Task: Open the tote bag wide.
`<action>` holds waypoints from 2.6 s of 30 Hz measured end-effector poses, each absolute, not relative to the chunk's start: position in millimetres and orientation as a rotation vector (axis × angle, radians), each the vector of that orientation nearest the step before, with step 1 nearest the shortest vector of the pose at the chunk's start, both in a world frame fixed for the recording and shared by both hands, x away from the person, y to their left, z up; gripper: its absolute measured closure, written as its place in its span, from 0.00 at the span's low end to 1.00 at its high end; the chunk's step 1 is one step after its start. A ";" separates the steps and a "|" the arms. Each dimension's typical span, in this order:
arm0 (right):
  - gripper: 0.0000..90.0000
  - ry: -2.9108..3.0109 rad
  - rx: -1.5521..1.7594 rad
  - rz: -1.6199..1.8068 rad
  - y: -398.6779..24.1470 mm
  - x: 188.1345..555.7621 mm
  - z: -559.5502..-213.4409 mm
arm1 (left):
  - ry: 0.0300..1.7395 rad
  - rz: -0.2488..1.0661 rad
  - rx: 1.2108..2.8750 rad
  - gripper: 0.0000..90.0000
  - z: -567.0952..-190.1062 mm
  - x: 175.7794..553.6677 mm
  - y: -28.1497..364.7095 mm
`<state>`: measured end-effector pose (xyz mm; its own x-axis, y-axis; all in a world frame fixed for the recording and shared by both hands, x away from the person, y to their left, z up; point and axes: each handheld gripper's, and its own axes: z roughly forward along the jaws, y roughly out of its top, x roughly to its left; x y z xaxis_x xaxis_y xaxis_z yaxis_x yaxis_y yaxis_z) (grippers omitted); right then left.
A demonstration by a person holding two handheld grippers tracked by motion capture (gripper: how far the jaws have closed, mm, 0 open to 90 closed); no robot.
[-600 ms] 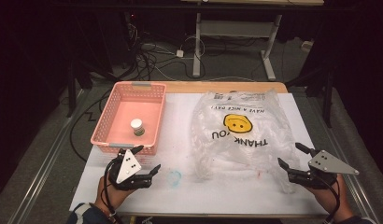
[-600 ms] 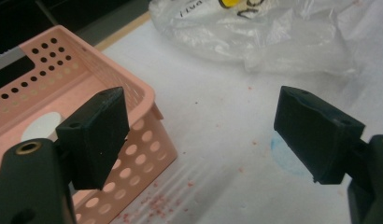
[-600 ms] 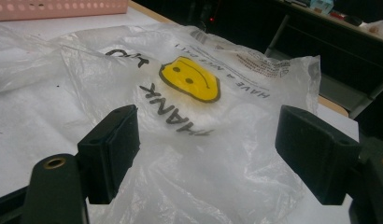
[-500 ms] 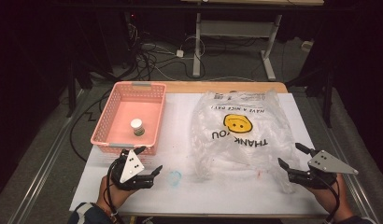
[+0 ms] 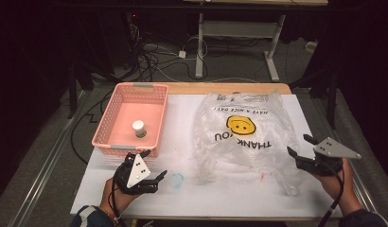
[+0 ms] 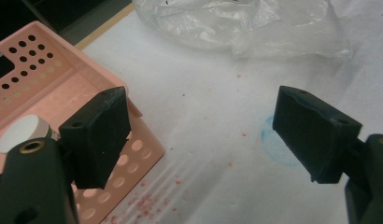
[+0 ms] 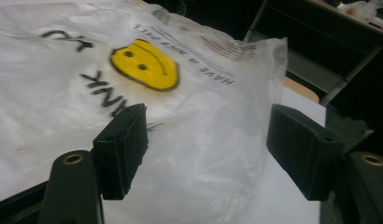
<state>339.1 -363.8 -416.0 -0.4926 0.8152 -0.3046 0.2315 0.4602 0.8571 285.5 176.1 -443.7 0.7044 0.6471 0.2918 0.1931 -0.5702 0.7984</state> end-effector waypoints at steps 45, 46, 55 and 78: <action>1.00 2.090 1.361 0.689 -385.2 438.8 -434.1 | 0.577 0.719 2.121 0.22 -442.7 281.8 179.8; 1.00 2.109 1.345 0.701 -382.9 430.2 -434.6 | 0.581 0.721 2.119 0.22 -442.3 281.6 179.7; 0.98 2.217 1.196 0.836 -349.3 369.4 -433.4 | 0.590 0.739 2.122 0.22 -442.1 282.3 178.7; 0.52 2.352 0.539 1.094 -227.0 307.6 -394.9 | 0.629 0.736 2.136 0.22 -444.5 284.8 180.4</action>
